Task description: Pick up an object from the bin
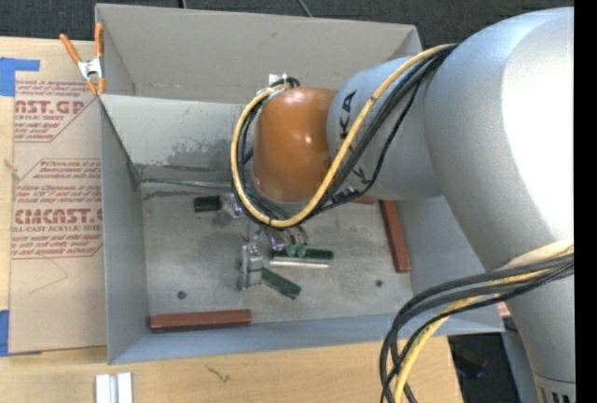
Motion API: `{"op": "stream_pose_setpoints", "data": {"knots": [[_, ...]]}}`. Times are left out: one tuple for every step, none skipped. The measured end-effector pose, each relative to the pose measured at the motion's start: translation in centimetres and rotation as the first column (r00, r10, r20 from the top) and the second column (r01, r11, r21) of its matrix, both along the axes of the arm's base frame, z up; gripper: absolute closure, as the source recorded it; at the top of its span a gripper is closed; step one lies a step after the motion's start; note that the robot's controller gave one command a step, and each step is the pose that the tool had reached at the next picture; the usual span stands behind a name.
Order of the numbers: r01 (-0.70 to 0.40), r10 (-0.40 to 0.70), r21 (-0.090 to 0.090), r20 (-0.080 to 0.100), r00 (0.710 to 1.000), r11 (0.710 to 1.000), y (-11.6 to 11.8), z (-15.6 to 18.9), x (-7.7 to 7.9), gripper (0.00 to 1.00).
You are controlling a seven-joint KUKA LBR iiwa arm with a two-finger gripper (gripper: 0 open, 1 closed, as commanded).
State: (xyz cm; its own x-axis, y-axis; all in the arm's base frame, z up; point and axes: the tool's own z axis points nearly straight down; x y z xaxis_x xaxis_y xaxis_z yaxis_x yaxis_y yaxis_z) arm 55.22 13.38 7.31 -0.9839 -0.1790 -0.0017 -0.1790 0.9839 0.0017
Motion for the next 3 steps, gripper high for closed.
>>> {"op": "stream_pose_setpoints", "data": {"knots": [[0.033,-0.033,-0.001,0.0,0.999,0.999,-2.1,0.3,-5.0,0.0],[-0.16,0.16,-0.001,0.002,0.987,0.987,-6.9,-0.3,1.4,1.0],[-0.159,0.159,0.0,0.002,0.987,0.987,-6.9,-0.3,1.4,1.0]]}}
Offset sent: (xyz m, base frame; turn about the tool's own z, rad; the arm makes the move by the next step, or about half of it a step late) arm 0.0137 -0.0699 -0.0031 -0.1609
